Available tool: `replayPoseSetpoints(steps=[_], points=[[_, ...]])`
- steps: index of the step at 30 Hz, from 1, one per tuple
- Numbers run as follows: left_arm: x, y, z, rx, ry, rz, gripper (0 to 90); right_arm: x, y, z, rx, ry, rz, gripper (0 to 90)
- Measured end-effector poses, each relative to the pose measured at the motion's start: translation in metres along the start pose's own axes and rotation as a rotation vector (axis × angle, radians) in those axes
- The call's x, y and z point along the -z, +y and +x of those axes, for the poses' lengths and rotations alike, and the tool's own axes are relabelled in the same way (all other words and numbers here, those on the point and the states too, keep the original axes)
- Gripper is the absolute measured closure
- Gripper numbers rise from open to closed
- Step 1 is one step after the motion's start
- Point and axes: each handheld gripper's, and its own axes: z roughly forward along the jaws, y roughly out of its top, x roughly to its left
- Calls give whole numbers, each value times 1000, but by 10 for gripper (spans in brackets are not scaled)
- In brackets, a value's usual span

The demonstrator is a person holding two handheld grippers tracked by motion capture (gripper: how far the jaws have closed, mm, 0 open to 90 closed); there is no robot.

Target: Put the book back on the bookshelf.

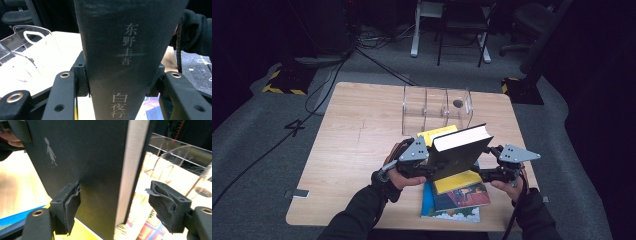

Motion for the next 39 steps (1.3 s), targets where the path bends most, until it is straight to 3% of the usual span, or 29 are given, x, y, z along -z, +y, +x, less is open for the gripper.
replayPoseSetpoints(steps=[3,6,15,29,34,39], points=[[0,-1,2,21,5,-6,508,-2,1,4,13,13,-11,343],[-1,2,2,33,17,-27,492,-7,3,10,35,4,-6,321],[-6,17,2,51,28,-86,485,-8,3,11,24,-6,-9,324],[-10,34,3,46,37,-89,481,-9,3,11,17,-5,-7,320],[-11,42,6,67,24,-126,463,-9,3,11,18,-4,-4,318],[-10,46,6,51,26,-106,460,-9,3,11,17,-5,2,314]])
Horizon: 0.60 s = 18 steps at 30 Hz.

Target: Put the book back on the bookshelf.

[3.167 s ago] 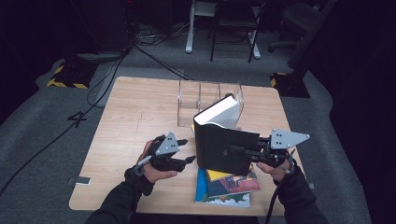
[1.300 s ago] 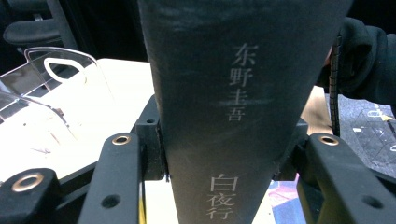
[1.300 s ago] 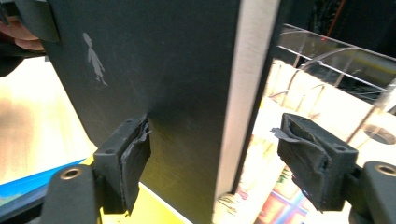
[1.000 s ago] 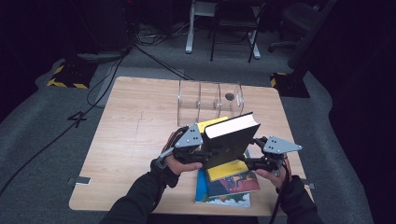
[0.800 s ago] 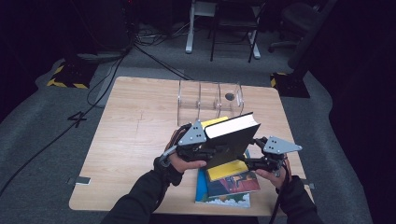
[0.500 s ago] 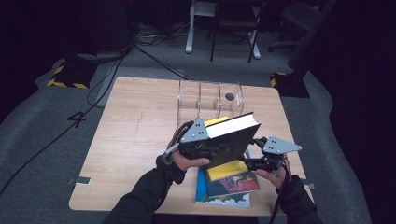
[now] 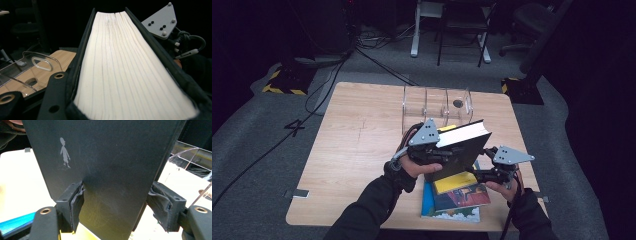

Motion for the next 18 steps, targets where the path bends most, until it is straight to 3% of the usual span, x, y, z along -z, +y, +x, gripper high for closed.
replayPoseSetpoints(steps=[4,14,18], points=[[3,0,1,-4,3,8,489,-1,0,1,3,-1,1,310],[6,1,4,29,16,8,518,4,-3,-1,-2,1,26,310],[6,6,5,36,46,13,522,10,-8,-6,-29,-12,28,314]])
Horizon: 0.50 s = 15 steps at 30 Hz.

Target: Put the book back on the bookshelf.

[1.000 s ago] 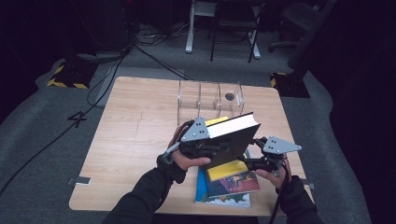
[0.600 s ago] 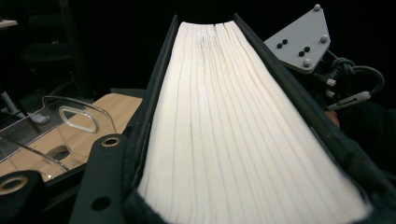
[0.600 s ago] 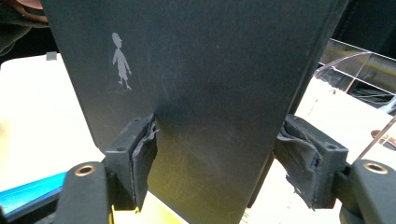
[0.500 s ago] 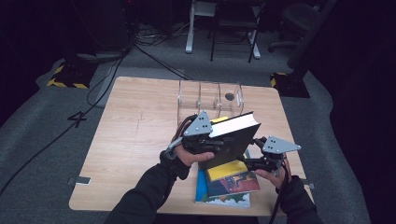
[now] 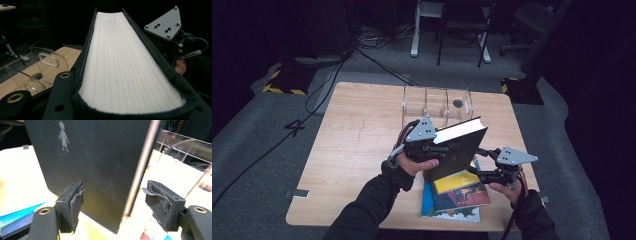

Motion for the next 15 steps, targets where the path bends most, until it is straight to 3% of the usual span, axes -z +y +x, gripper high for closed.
replayPoseSetpoints(steps=[5,10,15], points=[[2,9,1,-7,26,24,526,6,-5,-6,-22,-22,-13,321],[7,14,5,-29,66,36,526,8,-10,-9,-26,-22,27,318],[16,15,14,-12,103,26,526,13,-20,-14,-43,-46,67,316]])
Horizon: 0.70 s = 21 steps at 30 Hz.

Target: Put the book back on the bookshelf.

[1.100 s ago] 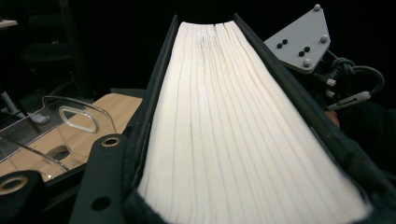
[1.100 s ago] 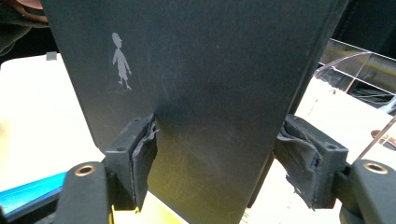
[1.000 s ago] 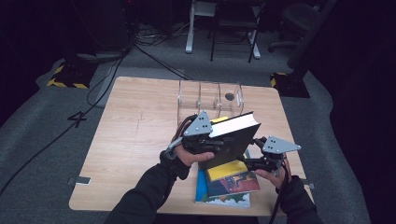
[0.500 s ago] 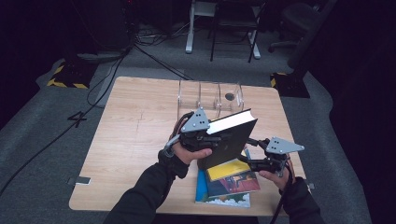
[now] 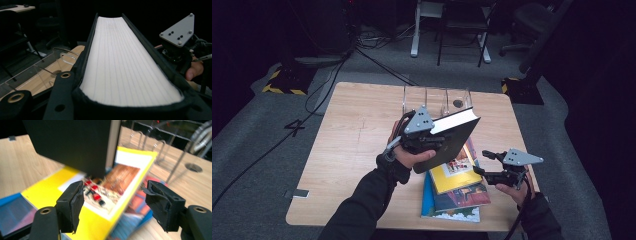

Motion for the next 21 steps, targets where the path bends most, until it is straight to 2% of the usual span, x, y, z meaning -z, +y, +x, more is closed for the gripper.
replayPoseSetpoints(steps=[5,6,8,11,14,18,21], points=[[10,0,9,9,41,-12,527,9,-10,-9,-38,-29,5,316],[16,-1,15,23,63,-22,527,11,-12,-11,-47,-32,3,316],[21,-3,21,41,74,-30,527,13,-16,-14,-61,-42,8,315],[26,-5,27,43,98,-22,527,14,-21,-16,-77,-47,12,316],[33,-9,37,47,146,-15,528,14,-28,-19,-96,-57,27,317],[40,-13,51,91,192,-24,528,15,-31,-22,-111,-64,25,316],[40,-15,59,89,238,-12,528,14,-33,-23,-115,-67,31,316]])
